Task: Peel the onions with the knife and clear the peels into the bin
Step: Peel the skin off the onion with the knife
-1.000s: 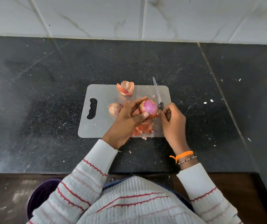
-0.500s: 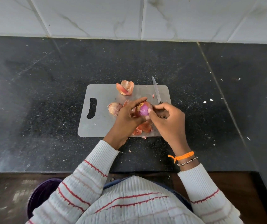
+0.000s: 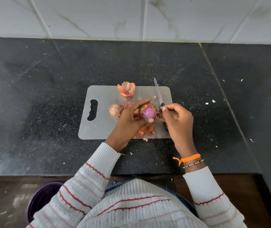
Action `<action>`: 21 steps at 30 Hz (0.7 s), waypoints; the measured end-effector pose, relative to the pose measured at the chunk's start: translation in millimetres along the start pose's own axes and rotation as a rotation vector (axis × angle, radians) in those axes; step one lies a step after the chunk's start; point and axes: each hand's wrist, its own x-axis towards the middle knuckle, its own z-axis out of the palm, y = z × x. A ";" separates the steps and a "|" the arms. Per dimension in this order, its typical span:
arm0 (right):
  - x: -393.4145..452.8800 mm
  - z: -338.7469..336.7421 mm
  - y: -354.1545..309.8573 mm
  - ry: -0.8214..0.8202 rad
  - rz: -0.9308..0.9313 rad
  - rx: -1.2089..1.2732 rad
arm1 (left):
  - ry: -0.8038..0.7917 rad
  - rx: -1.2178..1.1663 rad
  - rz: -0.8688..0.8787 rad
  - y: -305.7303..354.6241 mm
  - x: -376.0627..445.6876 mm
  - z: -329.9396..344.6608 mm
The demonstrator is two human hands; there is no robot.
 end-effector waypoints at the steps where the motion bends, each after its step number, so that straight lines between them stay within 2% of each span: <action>1: 0.4 -0.5 -0.5 -0.001 0.017 0.028 | 0.008 -0.004 -0.009 -1.1 0.4 0.1; 14: -2.0 4.4 -8.8 -0.003 -0.181 -0.089 | 0.047 0.020 -0.010 -5.1 1.0 0.1; 21: -2.4 3.3 -5.7 -0.014 -0.123 0.000 | 0.065 0.037 -0.024 -5.5 3.4 -0.4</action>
